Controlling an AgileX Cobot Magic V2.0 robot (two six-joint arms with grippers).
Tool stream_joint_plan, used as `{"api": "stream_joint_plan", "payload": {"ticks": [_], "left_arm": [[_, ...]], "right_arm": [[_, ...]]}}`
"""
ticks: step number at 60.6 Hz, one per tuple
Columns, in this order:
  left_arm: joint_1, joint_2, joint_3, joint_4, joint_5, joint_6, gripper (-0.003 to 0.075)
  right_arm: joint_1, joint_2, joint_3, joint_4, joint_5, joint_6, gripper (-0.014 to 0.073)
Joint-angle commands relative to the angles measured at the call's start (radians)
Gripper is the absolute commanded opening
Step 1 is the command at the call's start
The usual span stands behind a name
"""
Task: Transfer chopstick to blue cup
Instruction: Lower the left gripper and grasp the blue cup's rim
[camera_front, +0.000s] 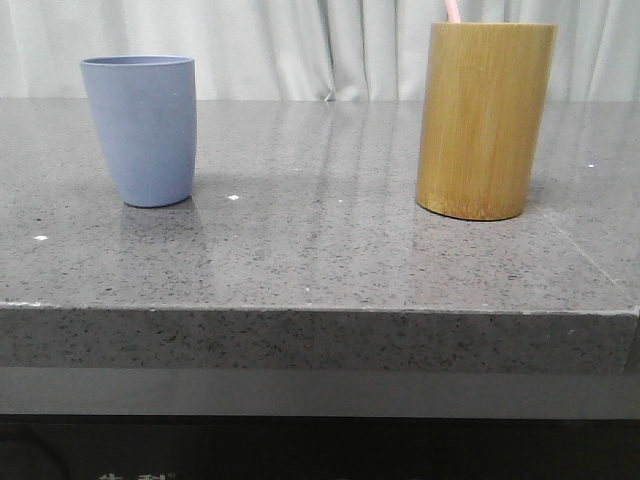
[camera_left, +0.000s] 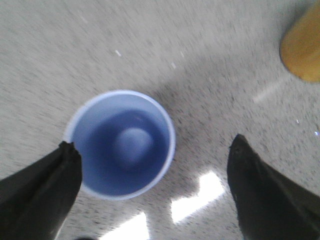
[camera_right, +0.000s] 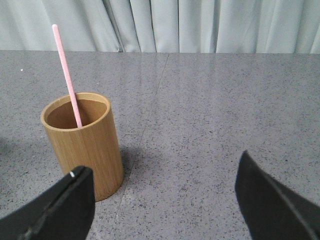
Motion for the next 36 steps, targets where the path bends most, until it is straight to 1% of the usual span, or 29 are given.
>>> {"api": "stream_joint_plan", "payload": {"ticks": [1, 15, 22, 25, 36], "left_arm": [[-0.009, 0.035, -0.082, -0.043, 0.028, -0.008, 0.0574], [-0.009, 0.146, -0.125, -0.046, 0.019, -0.008, 0.0531], [-0.009, 0.168, -0.125, -0.044, 0.009, -0.008, 0.0477], [-0.009, 0.172, -0.125, -0.039, 0.006, -0.008, 0.0431], [-0.009, 0.172, -0.125, -0.033, 0.002, 0.000, 0.0160]], "right_arm": [[-0.006, 0.013, -0.033, 0.010, -0.078, -0.004, 0.0590], [-0.006, 0.013, -0.033, 0.010, -0.077, -0.004, 0.0590], [-0.006, 0.013, -0.033, 0.010, -0.077, -0.004, 0.0590], [-0.006, 0.013, -0.033, 0.010, -0.077, -0.004, 0.0590], [-0.006, 0.013, -0.033, 0.010, -0.077, -0.004, 0.0590]]}}
